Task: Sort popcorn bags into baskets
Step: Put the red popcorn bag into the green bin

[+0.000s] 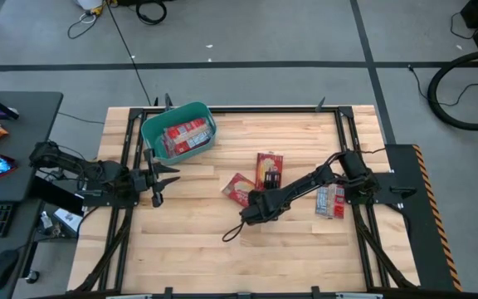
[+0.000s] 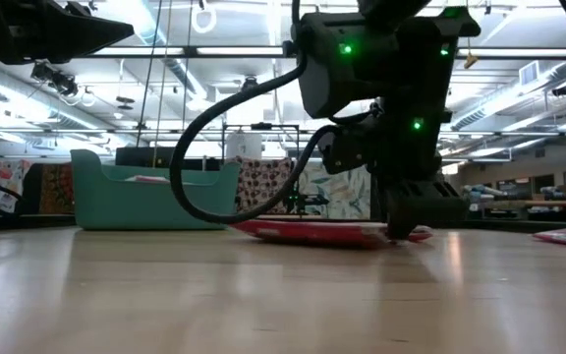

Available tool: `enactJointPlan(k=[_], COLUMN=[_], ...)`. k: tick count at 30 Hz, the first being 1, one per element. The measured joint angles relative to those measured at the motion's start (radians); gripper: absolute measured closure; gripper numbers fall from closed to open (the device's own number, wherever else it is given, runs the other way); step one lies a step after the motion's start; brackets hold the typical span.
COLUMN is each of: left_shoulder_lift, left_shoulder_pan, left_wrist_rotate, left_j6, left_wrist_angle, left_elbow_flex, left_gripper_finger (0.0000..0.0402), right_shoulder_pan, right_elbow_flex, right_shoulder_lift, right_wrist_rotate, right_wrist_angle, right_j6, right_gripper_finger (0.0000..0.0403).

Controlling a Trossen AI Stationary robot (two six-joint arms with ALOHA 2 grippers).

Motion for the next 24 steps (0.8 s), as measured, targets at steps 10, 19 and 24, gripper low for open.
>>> enactJointPlan(k=[10,19,24], left_shoulder_lift=[0.000,0.000,0.000], left_shoulder_pan=[0.000,0.000,0.000], left_wrist_rotate=[0.000,0.000,0.000], left_j6=[0.001,0.001,-0.006], left_wrist_angle=[0.000,-0.002,-0.006], left_elbow_flex=[0.000,0.000,0.000], left_gripper_finger=[0.0304,0.0304,0.0304], right_shoulder_pan=[-0.006,0.006,0.007], right_elbow_flex=[-0.008,0.125,0.228], right_shoulder_lift=[0.005,0.015,0.014], right_wrist_rotate=[-0.015,-0.008,0.016], right_wrist_angle=[0.025,-0.126,-0.222], right_j6=[-0.005,-0.010,-0.017], right_gripper_finger=[0.0355,0.0393,0.0395])
